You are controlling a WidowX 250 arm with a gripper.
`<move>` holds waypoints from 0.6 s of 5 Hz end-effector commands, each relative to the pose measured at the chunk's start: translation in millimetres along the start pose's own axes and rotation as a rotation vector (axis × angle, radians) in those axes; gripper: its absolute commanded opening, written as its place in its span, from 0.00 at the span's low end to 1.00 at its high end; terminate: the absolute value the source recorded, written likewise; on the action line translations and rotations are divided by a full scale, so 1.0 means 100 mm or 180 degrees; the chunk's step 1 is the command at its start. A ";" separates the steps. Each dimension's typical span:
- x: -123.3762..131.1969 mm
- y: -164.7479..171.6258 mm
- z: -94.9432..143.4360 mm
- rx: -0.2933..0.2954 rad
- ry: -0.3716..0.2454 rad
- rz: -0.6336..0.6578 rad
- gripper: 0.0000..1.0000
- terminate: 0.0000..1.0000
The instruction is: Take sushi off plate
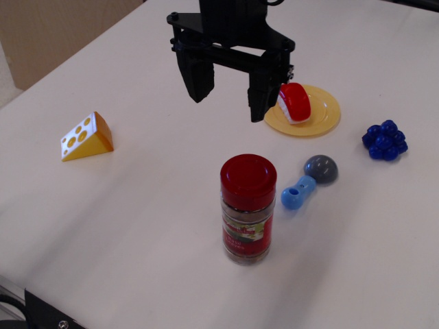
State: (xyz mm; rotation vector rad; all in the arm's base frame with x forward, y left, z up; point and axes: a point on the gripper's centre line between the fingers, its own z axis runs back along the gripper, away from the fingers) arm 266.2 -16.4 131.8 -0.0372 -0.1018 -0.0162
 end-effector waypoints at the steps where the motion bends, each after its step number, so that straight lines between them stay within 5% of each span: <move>1: 0.00 0.00 0.00 0.0000 0.0000 0.0000 1.00 0.00; 2: 0.34 -0.02 -0.03 0.0339 -0.0277 0.0765 1.00 0.00; 3: 0.61 0.03 -0.09 0.0326 -0.0331 0.1358 1.00 0.00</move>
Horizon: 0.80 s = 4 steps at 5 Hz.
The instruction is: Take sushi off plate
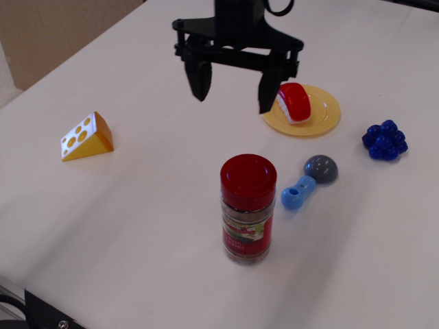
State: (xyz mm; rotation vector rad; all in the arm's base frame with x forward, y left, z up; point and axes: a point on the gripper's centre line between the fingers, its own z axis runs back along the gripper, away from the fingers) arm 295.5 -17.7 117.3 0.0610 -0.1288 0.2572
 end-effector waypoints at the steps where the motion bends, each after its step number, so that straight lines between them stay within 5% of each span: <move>1: 0.56 -0.11 -0.05 0.0018 -0.0180 0.0860 1.00 0.00; 4: 1.11 -0.29 -0.38 -0.0282 -0.0303 0.1021 1.00 0.00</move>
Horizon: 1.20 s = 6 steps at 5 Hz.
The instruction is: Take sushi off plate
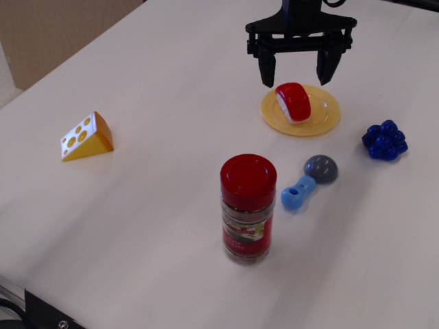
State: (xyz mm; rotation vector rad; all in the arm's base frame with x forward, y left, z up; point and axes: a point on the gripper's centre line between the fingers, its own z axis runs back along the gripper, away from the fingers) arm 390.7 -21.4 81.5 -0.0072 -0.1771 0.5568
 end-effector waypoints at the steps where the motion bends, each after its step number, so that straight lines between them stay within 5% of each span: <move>1: 0.32 -0.06 -0.07 -0.0043 -0.0112 0.0049 1.00 0.00; 4: 0.34 -0.04 -0.46 0.0042 0.0063 0.0054 1.00 0.00; 5: 0.34 -0.06 -0.42 -0.0027 0.0026 0.0040 0.00 0.00; 6: 0.33 -0.01 -0.27 0.0034 -0.0235 0.0260 0.00 0.00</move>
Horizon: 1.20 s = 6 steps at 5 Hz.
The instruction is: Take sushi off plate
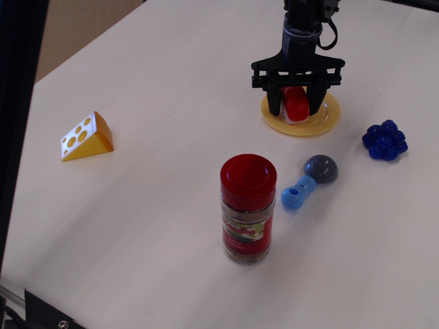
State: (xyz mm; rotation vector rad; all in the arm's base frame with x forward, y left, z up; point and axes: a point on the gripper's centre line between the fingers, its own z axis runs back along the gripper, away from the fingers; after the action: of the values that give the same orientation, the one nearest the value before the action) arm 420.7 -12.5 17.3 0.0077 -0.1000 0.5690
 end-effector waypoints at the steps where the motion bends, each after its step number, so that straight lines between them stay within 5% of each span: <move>1: 0.12 0.22 0.70 -0.0205 -0.0587 0.0328 0.00 0.00; 3: 0.11 0.84 0.81 -0.0022 -0.0556 0.0870 0.00 0.00; 6: -0.07 1.75 0.47 0.0186 -0.0296 0.1313 0.00 0.00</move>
State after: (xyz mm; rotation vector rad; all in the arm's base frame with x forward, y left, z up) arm 314.4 124.1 33.1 0.0748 -0.0942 0.9871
